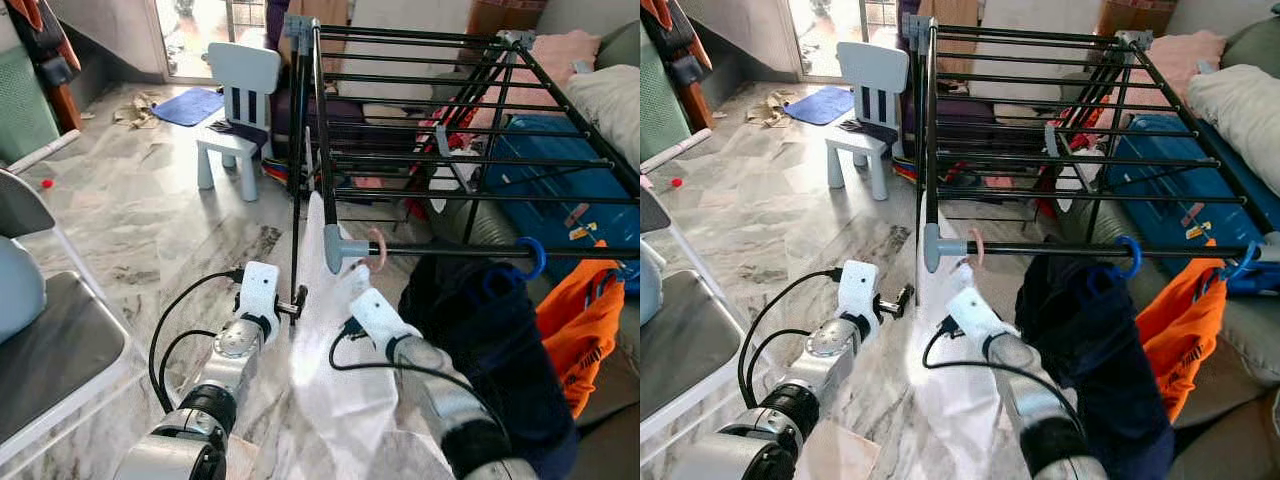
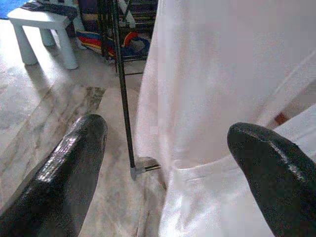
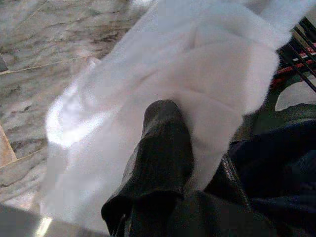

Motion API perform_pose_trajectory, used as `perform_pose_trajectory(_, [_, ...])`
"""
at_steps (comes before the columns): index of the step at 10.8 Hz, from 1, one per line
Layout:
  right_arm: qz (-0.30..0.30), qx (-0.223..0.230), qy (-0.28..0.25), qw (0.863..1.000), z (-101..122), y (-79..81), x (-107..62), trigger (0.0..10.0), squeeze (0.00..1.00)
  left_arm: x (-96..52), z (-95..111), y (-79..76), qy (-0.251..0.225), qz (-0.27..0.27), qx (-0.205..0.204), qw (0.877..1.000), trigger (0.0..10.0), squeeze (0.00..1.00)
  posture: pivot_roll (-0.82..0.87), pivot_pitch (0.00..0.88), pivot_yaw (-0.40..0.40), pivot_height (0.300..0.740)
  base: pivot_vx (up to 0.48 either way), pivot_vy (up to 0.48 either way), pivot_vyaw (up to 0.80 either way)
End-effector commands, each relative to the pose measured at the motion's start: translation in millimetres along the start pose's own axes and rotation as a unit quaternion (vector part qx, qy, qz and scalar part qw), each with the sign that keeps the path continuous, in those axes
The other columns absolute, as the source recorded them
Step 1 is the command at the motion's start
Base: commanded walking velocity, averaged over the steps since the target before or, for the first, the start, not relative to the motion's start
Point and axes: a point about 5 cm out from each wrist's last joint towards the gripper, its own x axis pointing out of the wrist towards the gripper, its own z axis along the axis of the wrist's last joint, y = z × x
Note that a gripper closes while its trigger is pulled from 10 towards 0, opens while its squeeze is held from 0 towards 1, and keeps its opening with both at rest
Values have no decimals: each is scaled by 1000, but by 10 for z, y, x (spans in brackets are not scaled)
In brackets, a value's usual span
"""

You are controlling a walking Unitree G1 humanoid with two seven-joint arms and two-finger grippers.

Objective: Hang hanger

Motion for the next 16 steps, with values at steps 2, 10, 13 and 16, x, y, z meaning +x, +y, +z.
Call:
perform_pose_trajectory(2, [-5, -5, 19, 1000, -54, -58, 37, 10000, 0, 22, 19, -36, 6, -4, 5, 1000, 10000, 0, 65, 0, -70, 740, 0, 0, 0])
perform_pose_trajectory(10, [-37, 28, -19, 999, -149, -174, -75, 10000, 1000, 21, -16, -105, 18, -11, 1, 1000, 10000, 0, 67, 0, -71, 740, 0, 0, 0])
perform_pose_trajectory(13, [-31, 10, -86, 996, -91, -174, -308, 10000, 1000, 13, -8, -61, 14, -9, 13, 1000, 10000, 0, 57, 0, -58, 740, 0, 0, 0])
perform_pose_trajectory(16, [-27, 6, -130, 991, -86, -167, -638, 10000, 1000, -21, -1, 42, 0, -11, 53, 999, 10000, 0, 47, 0, -55, 740, 0, 0, 0])
